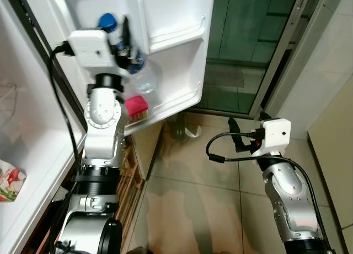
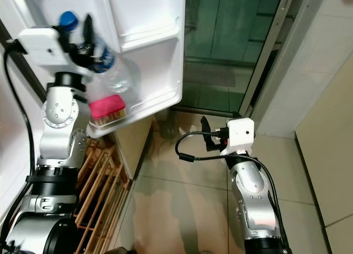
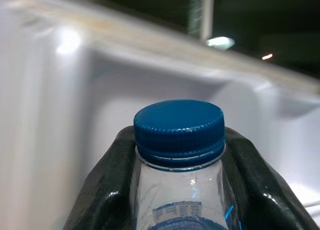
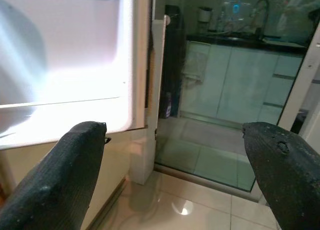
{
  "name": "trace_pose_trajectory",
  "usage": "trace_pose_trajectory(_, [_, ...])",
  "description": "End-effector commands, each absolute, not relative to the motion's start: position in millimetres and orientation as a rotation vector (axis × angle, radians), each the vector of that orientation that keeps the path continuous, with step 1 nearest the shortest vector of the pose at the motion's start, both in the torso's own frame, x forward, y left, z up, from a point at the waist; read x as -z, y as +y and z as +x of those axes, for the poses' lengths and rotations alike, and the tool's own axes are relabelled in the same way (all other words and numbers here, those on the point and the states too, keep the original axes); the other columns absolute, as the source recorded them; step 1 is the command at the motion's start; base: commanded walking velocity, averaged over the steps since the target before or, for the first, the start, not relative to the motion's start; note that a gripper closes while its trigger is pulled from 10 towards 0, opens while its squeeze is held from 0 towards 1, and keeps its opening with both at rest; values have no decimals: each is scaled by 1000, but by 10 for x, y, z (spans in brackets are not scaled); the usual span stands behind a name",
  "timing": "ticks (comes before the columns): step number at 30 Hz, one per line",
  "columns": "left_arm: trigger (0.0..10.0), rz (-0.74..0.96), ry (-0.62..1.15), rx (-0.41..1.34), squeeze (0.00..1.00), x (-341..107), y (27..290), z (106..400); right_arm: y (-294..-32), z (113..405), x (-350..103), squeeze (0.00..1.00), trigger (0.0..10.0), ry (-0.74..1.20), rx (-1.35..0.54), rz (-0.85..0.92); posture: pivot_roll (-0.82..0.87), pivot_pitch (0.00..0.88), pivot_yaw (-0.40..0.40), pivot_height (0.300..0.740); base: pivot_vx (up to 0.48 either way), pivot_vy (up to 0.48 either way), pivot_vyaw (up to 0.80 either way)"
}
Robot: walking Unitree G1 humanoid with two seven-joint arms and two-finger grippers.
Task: Restocking fridge
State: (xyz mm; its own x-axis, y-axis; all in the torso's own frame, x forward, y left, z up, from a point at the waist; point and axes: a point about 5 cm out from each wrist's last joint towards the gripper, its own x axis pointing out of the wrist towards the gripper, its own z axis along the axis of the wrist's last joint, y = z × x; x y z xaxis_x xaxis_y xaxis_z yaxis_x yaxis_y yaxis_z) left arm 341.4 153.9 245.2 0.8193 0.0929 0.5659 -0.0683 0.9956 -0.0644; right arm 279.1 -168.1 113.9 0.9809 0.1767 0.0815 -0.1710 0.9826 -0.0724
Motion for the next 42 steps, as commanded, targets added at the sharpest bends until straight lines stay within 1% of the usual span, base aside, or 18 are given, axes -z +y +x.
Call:
trace_pose_trajectory(1, [10000, -20, -621, -110, 0, -2440, 1541, 3413, -1642, 2793, -1165, 0, 10000, -89, -202, -65, -102, 0, 15, 740, 0, 0, 0])
trace_pose_trajectory(5, [10000, 0, -582, -154, 0, -2302, 1570, 3455, -1636, 2795, -1170, 0, 10000, -88, -211, -69, -102, 0, 12, 740, 0, 0, 0])
trace_pose_trajectory(9, [10000, -27, -529, -194, 0, -2210, 1596, 3504, -1628, 2793, -1173, 0, 10000, -87, -213, -70, -108, 0, 14, 740, 0, 0, 0])
trace_pose_trajectory(10, [10000, -72, -481, -217, 0, -2129, 1610, 3543, -1620, 2788, -1175, 0, 10000, -87, -214, -70, -110, 0, 16, 740, 0, 0, 0])
trace_pose_trajectory(14, [10000, -128, -421, -236, 0, -2029, 1594, 3594, -1612, 2776, -1168, 0, 10000, -83, -215, -70, -115, 0, 18, 740, 0, 0, 0])
trace_pose_trajectory(16, [10000, -217, -340, -263, 0, -1903, 1608, 3635, -1610, 2759, -1161, 0, 10000, -80, -215, -70, -119, 0, 21, 740, 0, 0, 0])
trace_pose_trajectory(17, [10000, -277, -272, -287, 0, -1796, 1634, 3657, -1615, 2749, -1158, 0, 10000, -78, -213, -70, -121, 0, 22, 740, 0, 0, 0])
trace_pose_trajectory(20, [10000, -312, -228, -309, 0, -1721, 1660, 3671, -1616, 2738, -1158, 0, 10000, -78, -212, -70, -123, 0, 22, 740, 0, 0, 0])
trace_pose_trajectory(26, [10000, -331, -217, -322, 0, -1699, 1664, 3687, -1616, 2727, -1153, 0, 10000, -74, -212, -70, -122, 0, 21, 740, 0, 0, 0])
trace_pose_trajectory(31, [10000, -294, -266, -315, 0, -1746, 1624, 3718, -1588, 2724, -1146, 0, 10000, -69, -220, -67, -119, 0, 20, 740, 0, 0, 0])
trace_pose_trajectory(36, [10000, -328, -257, -324, 0, -1770, 1603, 3754, -1543, 2709, -1144, 0, 10000, -70, -236, -77, -124, 0, 22, 740, 0, 0, 0])
trace_pose_trajectory(42, [10000, -248, -394, -279, 0, -2060, 1562, 3764, -1569, 2696, -1131, 0, 10000, -64, -226, -76, -127, 0, 29, 740, 0, 0, 0])
